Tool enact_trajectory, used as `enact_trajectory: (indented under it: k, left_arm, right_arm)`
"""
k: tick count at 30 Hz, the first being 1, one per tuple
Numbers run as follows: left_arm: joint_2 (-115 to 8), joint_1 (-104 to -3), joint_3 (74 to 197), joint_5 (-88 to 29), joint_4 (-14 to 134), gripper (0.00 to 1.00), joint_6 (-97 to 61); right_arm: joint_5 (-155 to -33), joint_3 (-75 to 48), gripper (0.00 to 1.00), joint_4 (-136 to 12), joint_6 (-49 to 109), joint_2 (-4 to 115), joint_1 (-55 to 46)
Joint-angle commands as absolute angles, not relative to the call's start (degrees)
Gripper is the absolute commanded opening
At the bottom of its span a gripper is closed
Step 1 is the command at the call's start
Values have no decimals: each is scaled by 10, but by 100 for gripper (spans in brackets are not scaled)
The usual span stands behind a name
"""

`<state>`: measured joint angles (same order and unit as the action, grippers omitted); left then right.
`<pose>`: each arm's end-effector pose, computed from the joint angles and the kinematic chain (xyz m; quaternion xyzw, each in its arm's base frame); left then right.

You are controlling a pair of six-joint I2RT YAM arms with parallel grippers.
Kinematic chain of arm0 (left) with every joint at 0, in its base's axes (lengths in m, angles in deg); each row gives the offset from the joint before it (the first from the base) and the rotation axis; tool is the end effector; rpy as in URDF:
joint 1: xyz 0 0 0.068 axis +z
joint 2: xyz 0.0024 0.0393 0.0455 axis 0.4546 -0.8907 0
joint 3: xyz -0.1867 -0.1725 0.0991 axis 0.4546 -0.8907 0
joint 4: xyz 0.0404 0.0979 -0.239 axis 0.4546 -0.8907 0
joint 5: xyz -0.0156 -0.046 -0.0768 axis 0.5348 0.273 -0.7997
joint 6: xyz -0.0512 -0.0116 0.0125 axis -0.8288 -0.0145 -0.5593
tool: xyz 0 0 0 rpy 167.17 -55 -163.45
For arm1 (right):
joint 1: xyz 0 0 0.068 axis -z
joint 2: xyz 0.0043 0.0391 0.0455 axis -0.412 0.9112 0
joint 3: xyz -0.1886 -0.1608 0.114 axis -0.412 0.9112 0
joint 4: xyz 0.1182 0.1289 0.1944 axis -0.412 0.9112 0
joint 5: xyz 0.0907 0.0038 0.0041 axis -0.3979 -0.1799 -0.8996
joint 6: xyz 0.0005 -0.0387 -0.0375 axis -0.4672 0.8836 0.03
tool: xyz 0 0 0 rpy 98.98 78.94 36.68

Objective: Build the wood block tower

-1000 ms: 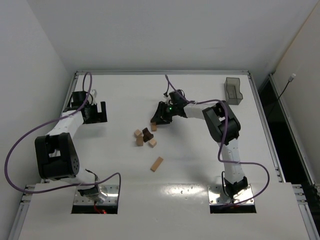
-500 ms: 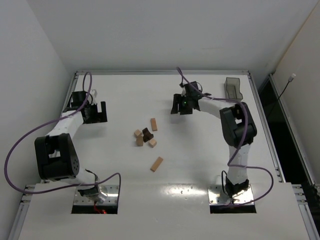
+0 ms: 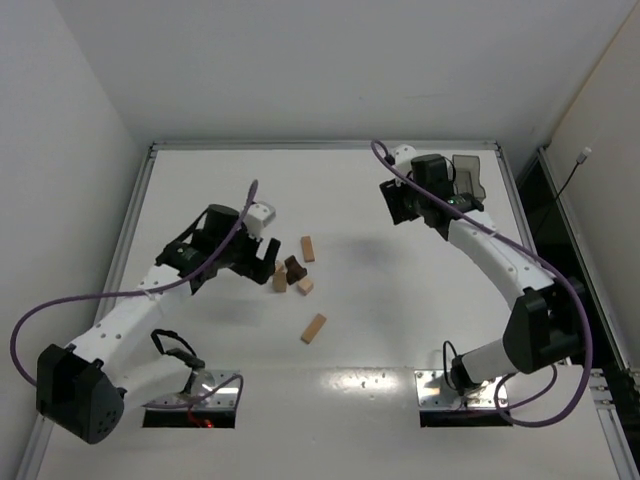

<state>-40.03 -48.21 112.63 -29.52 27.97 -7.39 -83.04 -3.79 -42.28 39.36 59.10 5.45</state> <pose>0.2117 -0.0873 0.2783 0.1886 0.8939 -0.1412 0.3815 0.3149 0.1056 0.2860 -0.1568 0.8883 0.0374 0.4300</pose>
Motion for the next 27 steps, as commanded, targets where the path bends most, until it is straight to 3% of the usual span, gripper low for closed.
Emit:
enact_trajectory:
  k: [1,11,27]
  left_arm:
    - [-394,-571,1125,-281,239,85,-76]
    - [-526,-751,1144,-284,245,82,-122]
    - [-668,-857,1201,-256,263,70,-196]
  right_arm:
    - [-748,-18,53,-404,446,567,82]
    - [-706,-46,53,-387,461,554,176]
    - [-737,-46,53,-362,449,554,219]
